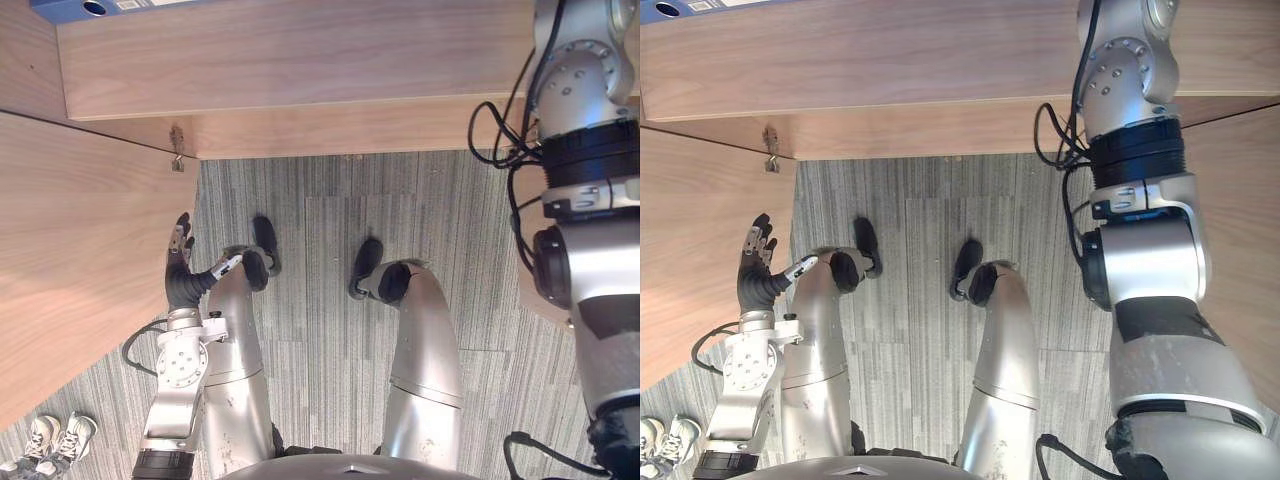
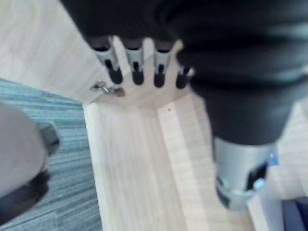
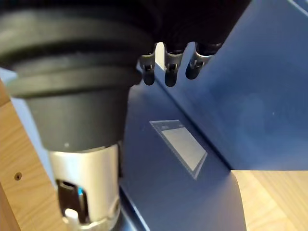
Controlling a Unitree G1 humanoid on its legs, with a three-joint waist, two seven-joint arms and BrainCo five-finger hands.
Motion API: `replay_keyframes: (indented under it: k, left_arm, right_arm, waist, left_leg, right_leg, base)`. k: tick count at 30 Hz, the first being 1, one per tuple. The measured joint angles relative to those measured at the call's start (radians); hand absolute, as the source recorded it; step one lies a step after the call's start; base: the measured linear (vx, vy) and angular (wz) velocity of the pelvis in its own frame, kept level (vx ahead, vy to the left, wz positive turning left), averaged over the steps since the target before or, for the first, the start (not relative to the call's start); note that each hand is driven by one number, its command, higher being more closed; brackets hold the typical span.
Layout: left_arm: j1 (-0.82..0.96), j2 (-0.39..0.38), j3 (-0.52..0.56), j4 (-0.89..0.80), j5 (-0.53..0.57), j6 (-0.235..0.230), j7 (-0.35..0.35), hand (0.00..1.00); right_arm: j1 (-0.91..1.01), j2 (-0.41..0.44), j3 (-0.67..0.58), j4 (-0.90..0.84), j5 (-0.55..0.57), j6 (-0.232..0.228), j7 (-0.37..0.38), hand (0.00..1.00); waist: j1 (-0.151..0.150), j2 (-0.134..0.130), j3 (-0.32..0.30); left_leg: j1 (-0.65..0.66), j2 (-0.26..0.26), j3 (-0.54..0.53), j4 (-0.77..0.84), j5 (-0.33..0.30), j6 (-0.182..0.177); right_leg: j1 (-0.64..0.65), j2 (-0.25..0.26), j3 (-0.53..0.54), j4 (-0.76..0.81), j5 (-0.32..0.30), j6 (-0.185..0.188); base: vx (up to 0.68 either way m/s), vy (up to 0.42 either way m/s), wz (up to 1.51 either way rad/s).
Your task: Walk over to the cabinet, pick up the folder, carry it to the office cabinet, place the folder inside the office cabinet, then close the office cabinet door
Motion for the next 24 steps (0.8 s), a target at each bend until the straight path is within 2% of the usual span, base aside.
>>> replay_keyframes:
  k: [4,7,12,15,17,24]
  left_arm:
    - [0.000,0.017,0.004,0.004,0.000,0.000,-0.001,0.00]
    - [0.000,0.023,0.008,0.018,0.000,0.000,-0.002,0.00]
    - [0.000,0.043,0.010,0.039,0.000,-0.001,-0.003,0.00]
    - [0.000,0.057,0.013,0.040,0.000,-0.001,-0.003,0.00]
    - [-0.001,0.070,0.018,0.044,0.001,-0.001,-0.008,0.00]
    - [-0.053,0.105,0.071,0.080,0.002,0.000,-0.046,0.00]
  right_arm:
    - [0.024,-0.063,0.042,-0.002,0.000,0.001,0.048,0.00]
    - [0.050,-0.112,0.071,-0.032,-0.003,0.014,0.068,0.00]
    - [0.091,-0.220,0.116,-0.081,-0.080,0.021,0.128,0.00]
    - [0.128,-0.281,0.137,-0.120,-0.159,0.033,0.168,0.00]
    - [0.142,-0.328,0.179,-0.122,-0.252,0.057,0.203,0.00]
    - [0.216,-0.379,0.201,-0.200,-0.559,0.104,0.285,0.00]
  waist:
    - [-0.006,-0.002,0.000]
    - [-0.013,-0.012,0.000]
    - [-0.020,-0.014,0.000]
    - [-0.026,-0.020,-0.001]
    - [-0.034,-0.027,-0.003]
    - [-0.046,-0.055,-0.016]
  left_leg:
    - [0.003,0.000,0.002,0.000,-0.002,0.003]
    - [0.010,0.005,0.010,-0.001,-0.004,0.003]
    - [0.010,0.006,0.017,-0.003,-0.008,0.007]
    - [0.011,0.006,0.022,-0.005,-0.009,0.013]
    - [0.013,0.007,0.023,-0.012,-0.010,0.016]
    - [0.020,0.015,0.031,-0.017,-0.015,0.024]
  right_leg:
    - [0.003,0.000,0.002,-0.004,0.004,-0.004]
    - [0.005,0.003,0.007,-0.009,0.003,0.004]
    - [0.005,0.004,0.011,-0.019,0.008,0.013]
    - [0.006,0.004,0.014,-0.027,0.014,0.017]
    - [0.011,0.007,0.013,-0.041,0.020,0.022]
    - [0.018,0.015,0.017,-0.059,0.027,0.026]
  base:
    - [0.01,0.019,-0.01]
    - [0.00,0.022,-0.05]
    - [-0.01,0.032,-0.03]
    - [0.00,0.034,-0.04]
    - [0.01,0.034,-0.05]
    - [0.01,0.025,-0.05]
